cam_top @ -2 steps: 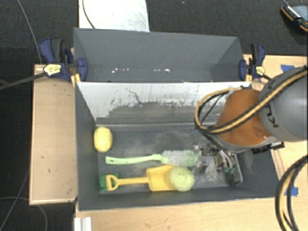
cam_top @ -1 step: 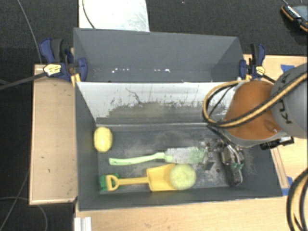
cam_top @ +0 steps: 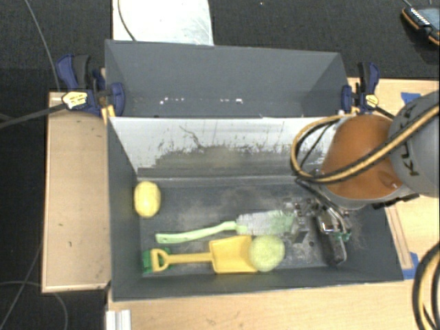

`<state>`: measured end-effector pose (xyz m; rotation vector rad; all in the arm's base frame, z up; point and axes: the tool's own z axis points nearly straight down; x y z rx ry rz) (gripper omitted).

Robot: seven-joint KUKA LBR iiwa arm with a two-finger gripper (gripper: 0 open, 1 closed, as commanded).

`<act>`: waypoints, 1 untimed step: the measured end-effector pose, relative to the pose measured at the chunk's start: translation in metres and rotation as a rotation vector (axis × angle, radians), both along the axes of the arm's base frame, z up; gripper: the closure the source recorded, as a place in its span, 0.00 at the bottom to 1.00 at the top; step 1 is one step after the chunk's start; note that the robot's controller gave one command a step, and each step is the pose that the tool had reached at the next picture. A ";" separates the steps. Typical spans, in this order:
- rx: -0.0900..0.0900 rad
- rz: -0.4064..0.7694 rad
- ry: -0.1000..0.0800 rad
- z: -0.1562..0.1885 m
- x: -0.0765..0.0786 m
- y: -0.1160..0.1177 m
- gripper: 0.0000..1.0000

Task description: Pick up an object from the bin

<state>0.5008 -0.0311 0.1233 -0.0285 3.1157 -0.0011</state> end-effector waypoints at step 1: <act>0.000 -0.012 -0.003 0.085 0.003 -0.007 1.00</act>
Offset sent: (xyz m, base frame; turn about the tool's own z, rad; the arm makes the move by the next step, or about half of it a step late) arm -0.0182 -0.0135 0.0483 -0.0105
